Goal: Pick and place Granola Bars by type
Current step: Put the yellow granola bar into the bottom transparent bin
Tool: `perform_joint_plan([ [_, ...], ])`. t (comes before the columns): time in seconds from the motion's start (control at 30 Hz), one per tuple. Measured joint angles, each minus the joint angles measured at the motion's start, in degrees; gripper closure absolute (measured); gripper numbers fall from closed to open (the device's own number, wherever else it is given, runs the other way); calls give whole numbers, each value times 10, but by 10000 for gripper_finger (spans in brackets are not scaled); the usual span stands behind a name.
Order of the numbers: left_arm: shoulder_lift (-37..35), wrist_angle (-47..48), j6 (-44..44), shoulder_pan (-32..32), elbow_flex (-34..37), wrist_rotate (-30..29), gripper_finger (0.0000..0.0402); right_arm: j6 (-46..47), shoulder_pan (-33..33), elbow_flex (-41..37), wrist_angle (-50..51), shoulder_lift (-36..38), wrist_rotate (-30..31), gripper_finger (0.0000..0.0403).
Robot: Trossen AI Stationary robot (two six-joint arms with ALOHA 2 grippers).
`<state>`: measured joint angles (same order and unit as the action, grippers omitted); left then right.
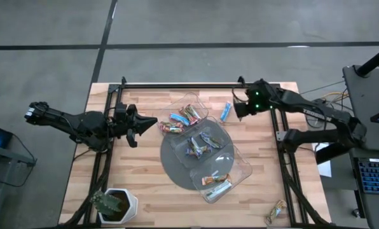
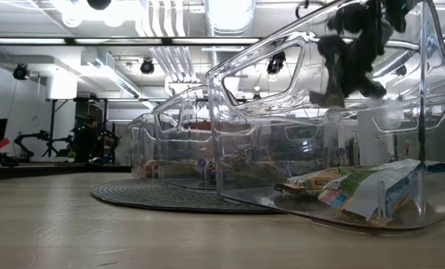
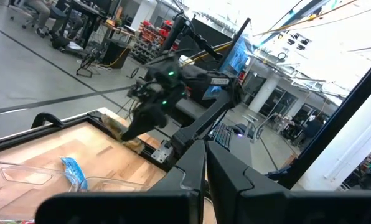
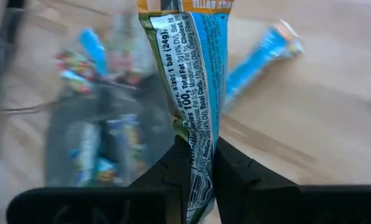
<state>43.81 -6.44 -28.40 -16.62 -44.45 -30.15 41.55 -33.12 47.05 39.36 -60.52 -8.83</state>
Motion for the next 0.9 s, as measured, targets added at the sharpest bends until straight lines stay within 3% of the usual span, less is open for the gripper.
perform_joint_plan([
  [0.23, 0, 0, 0, 0, 0, 0, 401, 27, 119, 73, -3, -14, 28, 360],
  [0.43, 0, 0, 1, 0, 0, 0, 401, -51, 236, 148, 2, -49, 26, 360],
  [0.6, 0, 0, 1, 0, 0, 0, 401, -57, 328, 202, 45, -81, 25, 360],
  [0.9, 0, 0, 0, 0, 0, 0, 401, 85, 471, 203, 123, -141, 28, 360],
])
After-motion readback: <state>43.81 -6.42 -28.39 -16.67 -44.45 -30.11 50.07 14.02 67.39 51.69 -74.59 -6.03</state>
